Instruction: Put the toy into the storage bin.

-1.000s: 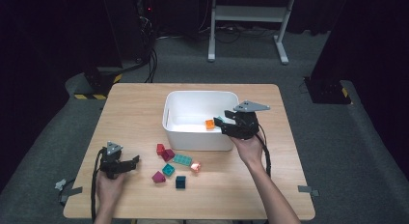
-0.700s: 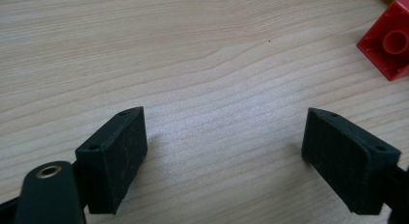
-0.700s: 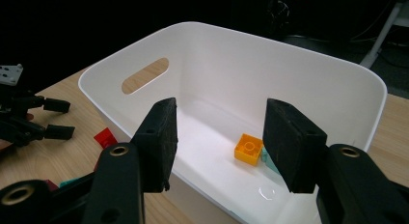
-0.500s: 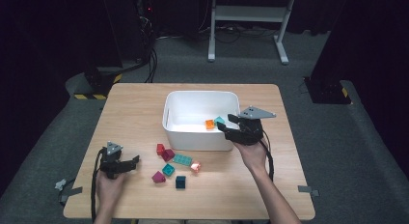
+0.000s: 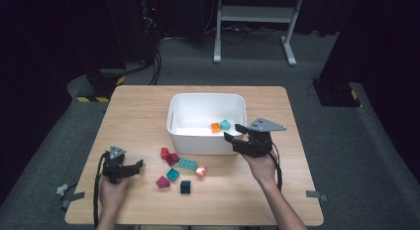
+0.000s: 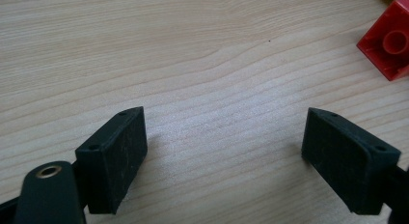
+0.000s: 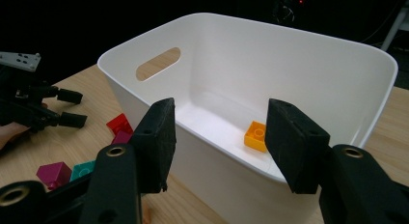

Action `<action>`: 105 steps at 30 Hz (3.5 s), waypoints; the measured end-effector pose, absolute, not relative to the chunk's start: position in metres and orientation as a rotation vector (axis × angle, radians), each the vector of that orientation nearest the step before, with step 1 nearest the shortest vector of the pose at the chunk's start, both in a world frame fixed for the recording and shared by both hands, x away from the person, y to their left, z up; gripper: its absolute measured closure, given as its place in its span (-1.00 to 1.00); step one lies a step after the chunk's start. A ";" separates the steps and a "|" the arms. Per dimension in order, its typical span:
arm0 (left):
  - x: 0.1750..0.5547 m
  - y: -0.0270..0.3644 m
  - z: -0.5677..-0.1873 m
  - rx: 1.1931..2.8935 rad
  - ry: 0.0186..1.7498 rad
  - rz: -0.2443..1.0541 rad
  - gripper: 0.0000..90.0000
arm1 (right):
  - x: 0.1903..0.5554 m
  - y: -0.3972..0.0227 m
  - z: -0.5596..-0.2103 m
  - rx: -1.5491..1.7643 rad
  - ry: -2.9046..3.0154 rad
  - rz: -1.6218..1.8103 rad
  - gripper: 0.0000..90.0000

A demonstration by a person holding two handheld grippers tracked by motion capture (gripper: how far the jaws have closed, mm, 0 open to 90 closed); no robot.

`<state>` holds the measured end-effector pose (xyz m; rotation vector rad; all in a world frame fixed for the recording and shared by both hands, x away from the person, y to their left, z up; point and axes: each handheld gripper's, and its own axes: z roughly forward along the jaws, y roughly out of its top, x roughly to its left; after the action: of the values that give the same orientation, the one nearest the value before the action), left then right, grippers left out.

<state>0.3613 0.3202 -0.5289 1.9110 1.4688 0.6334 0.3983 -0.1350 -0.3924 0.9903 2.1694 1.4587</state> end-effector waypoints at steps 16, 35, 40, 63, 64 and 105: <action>0.361 0.320 -0.529 1.911 1.469 0.634 -0.64 | 0.382 -0.134 -0.418 0.993 2.226 1.443 0.05; 0.361 0.320 -0.529 1.912 1.469 0.634 -0.64 | 0.370 -0.116 -0.456 0.979 2.291 1.397 0.05; 0.361 0.320 -0.529 1.912 1.469 0.635 -0.64 | 0.369 -0.112 -0.463 0.989 2.308 1.401 0.05; 0.361 0.320 -0.529 1.912 1.469 0.635 -0.64 | 0.366 -0.091 -0.491 0.982 2.397 1.372 0.04; 0.361 0.320 -0.529 1.912 1.469 0.635 -0.64 | 0.367 -0.090 -0.492 0.976 2.399 1.375 0.04; 0.361 0.320 -0.529 1.912 1.469 0.635 -0.64 | 0.373 -0.049 -0.511 0.911 2.519 1.330 0.05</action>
<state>0.3611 0.3200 -0.5289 1.9117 1.4692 0.6347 0.3734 -0.0492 -0.5112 0.9113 2.5192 1.3296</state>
